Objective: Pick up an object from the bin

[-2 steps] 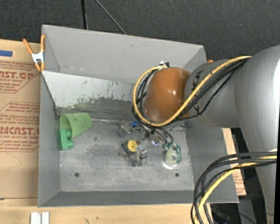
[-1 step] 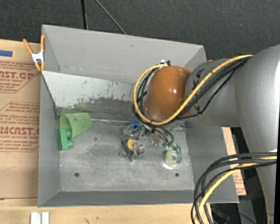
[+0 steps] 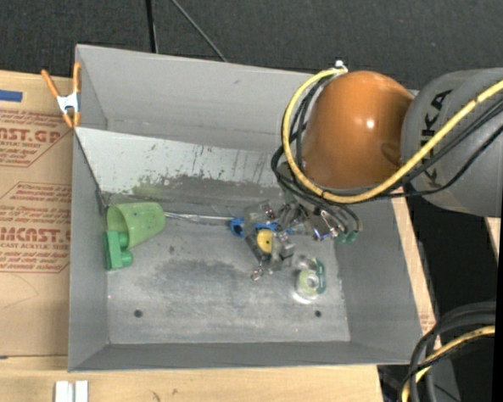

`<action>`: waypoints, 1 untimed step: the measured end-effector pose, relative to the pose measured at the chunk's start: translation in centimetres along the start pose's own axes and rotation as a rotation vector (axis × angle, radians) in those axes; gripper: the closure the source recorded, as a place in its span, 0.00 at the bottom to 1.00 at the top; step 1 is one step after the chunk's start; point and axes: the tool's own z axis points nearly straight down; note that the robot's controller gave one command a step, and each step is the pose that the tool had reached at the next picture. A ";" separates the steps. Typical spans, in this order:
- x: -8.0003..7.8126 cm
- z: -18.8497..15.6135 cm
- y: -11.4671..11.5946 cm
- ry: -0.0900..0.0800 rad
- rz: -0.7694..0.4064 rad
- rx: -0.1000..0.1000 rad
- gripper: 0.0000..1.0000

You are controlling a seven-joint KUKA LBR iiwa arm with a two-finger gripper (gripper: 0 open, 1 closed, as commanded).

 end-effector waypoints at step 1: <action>-3.2 -3.1 0.5 0.002 -0.208 -0.002 1.00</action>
Offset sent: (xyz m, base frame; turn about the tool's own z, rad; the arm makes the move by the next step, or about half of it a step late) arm 0.0260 0.0159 0.0306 -0.2075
